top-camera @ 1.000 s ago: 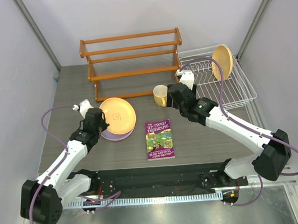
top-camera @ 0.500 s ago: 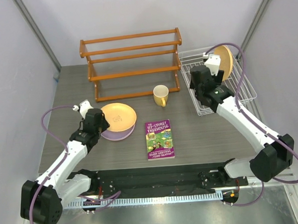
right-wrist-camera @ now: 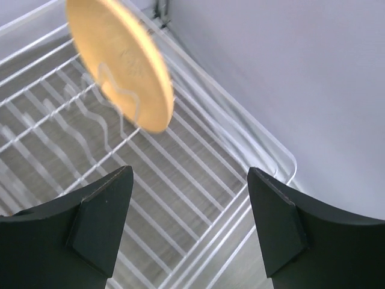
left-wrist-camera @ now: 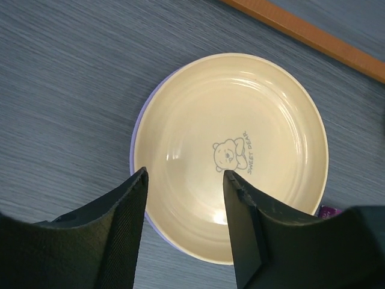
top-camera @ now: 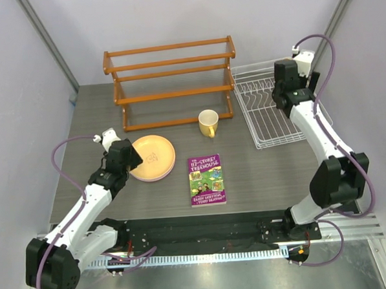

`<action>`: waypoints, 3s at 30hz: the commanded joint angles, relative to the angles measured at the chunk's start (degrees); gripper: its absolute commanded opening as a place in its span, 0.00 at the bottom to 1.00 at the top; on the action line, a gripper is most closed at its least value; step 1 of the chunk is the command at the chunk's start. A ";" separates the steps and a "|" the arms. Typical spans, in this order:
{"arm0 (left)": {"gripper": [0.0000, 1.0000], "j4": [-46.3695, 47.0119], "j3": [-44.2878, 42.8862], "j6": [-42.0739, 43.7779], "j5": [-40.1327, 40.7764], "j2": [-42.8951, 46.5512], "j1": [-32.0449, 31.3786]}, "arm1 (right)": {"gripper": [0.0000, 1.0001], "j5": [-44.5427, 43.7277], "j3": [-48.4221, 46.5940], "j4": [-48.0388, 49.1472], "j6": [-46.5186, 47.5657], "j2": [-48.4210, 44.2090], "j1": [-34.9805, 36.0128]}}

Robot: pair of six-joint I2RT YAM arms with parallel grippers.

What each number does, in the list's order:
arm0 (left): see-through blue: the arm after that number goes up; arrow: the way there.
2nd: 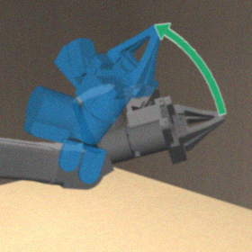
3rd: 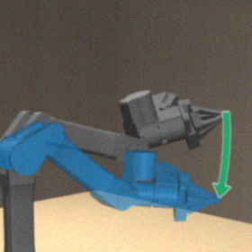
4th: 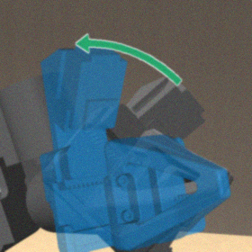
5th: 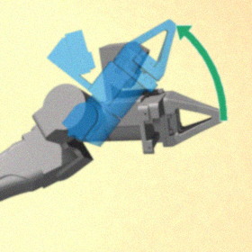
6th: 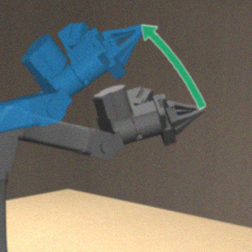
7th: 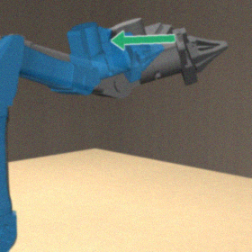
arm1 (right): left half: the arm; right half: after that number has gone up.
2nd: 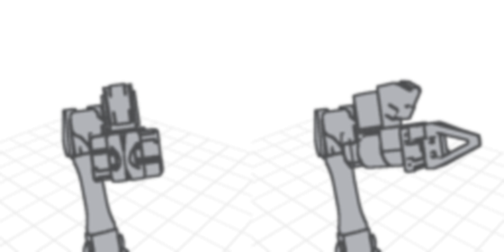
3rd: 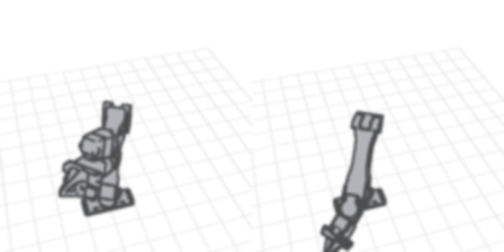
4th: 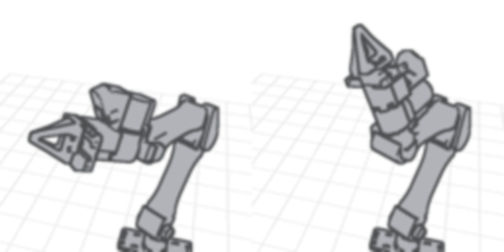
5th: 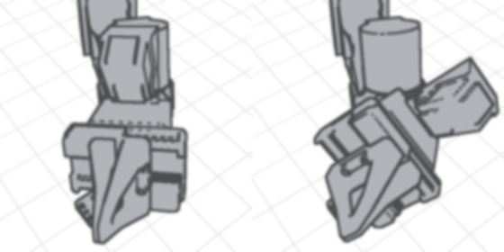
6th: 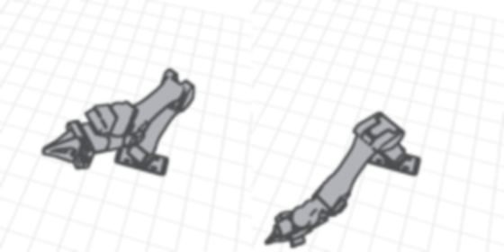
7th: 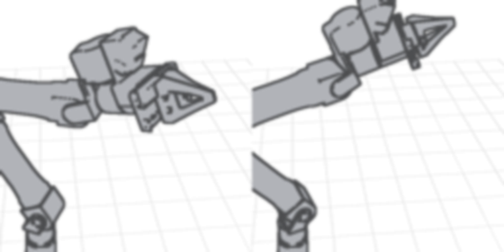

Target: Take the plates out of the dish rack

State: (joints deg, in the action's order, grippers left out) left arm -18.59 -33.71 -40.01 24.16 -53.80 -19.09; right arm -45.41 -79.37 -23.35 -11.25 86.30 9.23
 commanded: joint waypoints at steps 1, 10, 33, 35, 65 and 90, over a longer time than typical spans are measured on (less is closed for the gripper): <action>0.55 6.61 -2.76 4.06 -7.18 0.54 0.11 | 0.82 -1.44 -9.38 5.68 5.33 6.93 -4.75; 0.56 17.00 -3.99 5.38 -23.28 -4.02 0.11 | 0.81 -3.02 -28.72 6.92 16.95 27.68 -7.39; 0.56 20.87 -5.22 6.96 -23.99 -11.76 0.11 | 0.01 1.64 -32.42 6.13 20.38 32.09 -7.92; 0.56 20.96 -5.40 6.70 -23.99 -12.12 0.11 | 0.01 -0.99 -33.30 6.21 21.26 32.00 -7.30; 0.75 18.41 -6.19 6.08 -28.11 -6.41 0.02 | 0.01 -7.78 -3.08 -0.19 1.16 -8.86 14.84; 0.82 34.32 -0.48 -3.32 -34.62 -5.88 -0.33 | 0.01 22.20 9.94 -3.98 -21.71 -15.29 30.93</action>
State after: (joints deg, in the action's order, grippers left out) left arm 9.78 -34.24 -42.04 -8.32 -59.53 -19.11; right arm -24.69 -68.95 -31.57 -30.20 70.61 38.85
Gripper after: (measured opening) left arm 0.817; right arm 0.093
